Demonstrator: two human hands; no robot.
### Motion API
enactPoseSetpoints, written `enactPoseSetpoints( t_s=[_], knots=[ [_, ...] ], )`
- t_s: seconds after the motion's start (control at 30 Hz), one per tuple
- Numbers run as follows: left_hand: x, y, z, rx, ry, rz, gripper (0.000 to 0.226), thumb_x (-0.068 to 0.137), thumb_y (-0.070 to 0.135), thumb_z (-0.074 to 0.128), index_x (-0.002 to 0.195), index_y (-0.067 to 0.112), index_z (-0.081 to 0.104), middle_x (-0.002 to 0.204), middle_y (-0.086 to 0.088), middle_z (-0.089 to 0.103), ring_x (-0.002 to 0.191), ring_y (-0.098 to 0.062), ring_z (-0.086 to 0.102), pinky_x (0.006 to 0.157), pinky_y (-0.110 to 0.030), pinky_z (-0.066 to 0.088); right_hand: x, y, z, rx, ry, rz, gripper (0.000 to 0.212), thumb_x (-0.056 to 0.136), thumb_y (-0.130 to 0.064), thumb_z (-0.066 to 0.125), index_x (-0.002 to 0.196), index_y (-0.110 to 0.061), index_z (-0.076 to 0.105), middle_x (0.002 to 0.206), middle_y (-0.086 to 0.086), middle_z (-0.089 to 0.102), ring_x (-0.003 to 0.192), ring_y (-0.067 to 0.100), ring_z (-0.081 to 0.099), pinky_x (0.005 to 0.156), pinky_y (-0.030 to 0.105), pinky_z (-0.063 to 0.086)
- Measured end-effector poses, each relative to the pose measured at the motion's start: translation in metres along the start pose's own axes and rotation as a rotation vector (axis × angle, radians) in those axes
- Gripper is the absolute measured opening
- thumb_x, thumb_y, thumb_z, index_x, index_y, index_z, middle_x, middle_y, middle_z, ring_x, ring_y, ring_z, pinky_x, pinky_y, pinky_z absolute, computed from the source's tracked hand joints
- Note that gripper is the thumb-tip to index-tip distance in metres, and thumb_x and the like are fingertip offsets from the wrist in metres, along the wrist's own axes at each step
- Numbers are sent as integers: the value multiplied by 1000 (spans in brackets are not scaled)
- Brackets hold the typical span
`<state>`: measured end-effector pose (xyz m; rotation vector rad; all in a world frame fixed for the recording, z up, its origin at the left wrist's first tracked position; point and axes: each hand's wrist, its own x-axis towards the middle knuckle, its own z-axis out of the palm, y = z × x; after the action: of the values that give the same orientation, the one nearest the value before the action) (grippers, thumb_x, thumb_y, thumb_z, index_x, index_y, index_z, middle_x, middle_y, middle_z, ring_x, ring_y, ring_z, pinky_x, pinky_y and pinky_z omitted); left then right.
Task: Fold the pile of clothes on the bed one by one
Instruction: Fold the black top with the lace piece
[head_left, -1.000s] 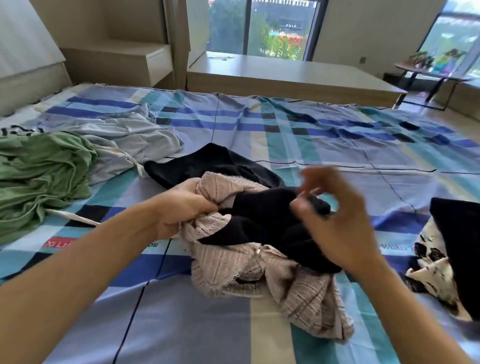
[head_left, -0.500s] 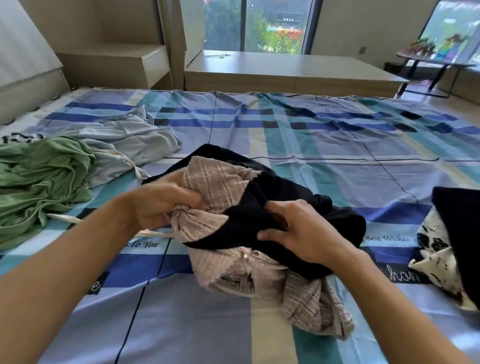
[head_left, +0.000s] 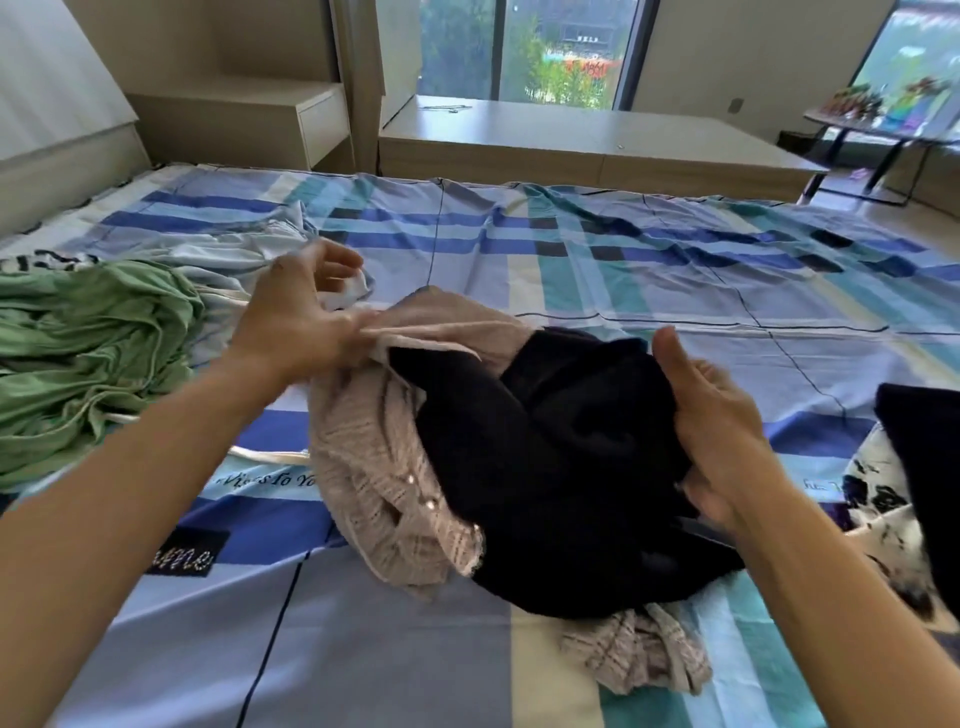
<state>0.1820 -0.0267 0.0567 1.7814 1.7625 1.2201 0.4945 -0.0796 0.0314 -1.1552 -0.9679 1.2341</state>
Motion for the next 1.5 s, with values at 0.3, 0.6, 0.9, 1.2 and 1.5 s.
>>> enactPoseSetpoints(
  t_s=[0.3, 0.6, 0.9, 1.2, 1.5],
  knots=[
    [-85, 15, 66, 390, -591, -41, 130, 46, 100, 54, 152, 29, 27, 149, 4, 39, 138, -19, 41, 117, -39, 34, -2, 11, 13, 62, 130, 165, 53, 85, -58, 64, 82, -4, 66, 83, 14, 75, 72, 29, 74, 72, 46, 63],
    [-41, 16, 32, -19, -470, 258, 42, 72, -16, 60, 101, 13, 69, 81, 0, 68, 74, -1, 59, 66, -26, 44, 1, -24, -28, -185, 243, -45, 51, 76, -65, 68, 72, -16, 56, 61, 10, 57, 45, 19, 52, 46, 25, 46],
    [-18, 21, 9, -452, -101, 72, 32, 91, -8, 63, 100, 23, 66, 85, 10, 70, 84, -3, 66, 78, -15, 52, 14, -1, -40, -795, 437, -496, 44, 86, -58, 65, 97, -17, 52, 83, 1, 60, 81, 23, 59, 75, 36, 42],
    [-51, -37, 63, 86, -433, -392, 160, 26, 97, 67, 159, 30, 8, 161, 4, 27, 147, -16, 29, 123, -38, 26, -5, 51, 2, -1298, -185, -33, 122, 55, -74, 73, 153, -41, 8, 155, 6, 23, 146, 29, 30, 117, 53, 29],
    [-49, -27, 53, 46, -440, -161, 29, 62, 9, 57, 88, 19, 63, 71, 9, 67, 76, -18, 64, 64, -30, 51, 6, 22, -16, -918, -193, 22, 88, 48, -11, 70, 130, -36, 48, 87, 18, 74, 71, 27, 67, 66, 36, 52]
  ],
)
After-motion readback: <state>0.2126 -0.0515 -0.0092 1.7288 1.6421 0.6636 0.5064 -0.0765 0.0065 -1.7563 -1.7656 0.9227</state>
